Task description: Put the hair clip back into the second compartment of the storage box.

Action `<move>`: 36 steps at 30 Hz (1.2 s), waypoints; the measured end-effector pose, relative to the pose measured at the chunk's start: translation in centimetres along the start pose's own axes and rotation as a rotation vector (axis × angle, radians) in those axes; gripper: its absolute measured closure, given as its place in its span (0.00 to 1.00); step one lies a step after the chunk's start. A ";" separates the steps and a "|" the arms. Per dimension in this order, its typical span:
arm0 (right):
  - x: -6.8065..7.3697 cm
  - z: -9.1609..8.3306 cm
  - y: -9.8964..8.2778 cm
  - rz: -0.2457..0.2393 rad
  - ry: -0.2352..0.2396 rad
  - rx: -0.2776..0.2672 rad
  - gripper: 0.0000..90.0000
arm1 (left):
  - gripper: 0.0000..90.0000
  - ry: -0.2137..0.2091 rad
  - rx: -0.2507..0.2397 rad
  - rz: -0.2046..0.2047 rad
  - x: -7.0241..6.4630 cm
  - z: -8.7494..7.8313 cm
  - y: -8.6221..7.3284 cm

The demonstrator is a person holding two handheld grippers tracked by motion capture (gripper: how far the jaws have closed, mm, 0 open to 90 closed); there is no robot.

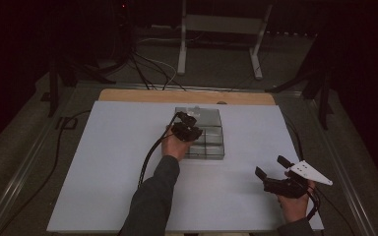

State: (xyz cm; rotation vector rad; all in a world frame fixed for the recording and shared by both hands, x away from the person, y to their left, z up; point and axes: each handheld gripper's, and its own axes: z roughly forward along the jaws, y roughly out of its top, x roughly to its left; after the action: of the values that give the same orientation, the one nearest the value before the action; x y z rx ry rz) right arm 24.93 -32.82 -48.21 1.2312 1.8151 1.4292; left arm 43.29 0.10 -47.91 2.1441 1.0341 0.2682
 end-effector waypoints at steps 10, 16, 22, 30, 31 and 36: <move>0.0 0.0 0.0 -0.001 0.001 0.003 0.00 | 0.86 -0.001 0.027 -0.023 0.1 0.8 -0.2; 0.0 0.0 0.0 0.000 0.000 0.004 0.00 | 0.86 0.001 0.037 -0.032 0.2 1.0 -0.2; 0.0 0.1 0.0 -0.002 0.001 0.004 0.00 | 0.86 0.004 0.046 -0.039 0.1 1.4 -0.2; 0.0 0.0 0.0 -0.001 0.001 0.005 0.00 | 0.52 0.007 0.033 -0.060 0.1 1.4 -0.1; 0.0 0.1 0.0 -0.001 0.001 0.005 0.00 | 0.47 0.009 0.029 -0.061 0.1 1.4 -0.1; 0.0 0.1 0.0 -0.001 0.001 0.005 0.00 | 0.31 0.017 0.019 -0.071 0.1 1.1 0.0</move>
State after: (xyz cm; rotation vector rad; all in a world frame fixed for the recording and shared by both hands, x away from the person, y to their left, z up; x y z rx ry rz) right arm 24.97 -32.73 -48.26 1.2317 1.8213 1.4256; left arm 43.85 -0.40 -48.76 2.1204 1.1235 0.2440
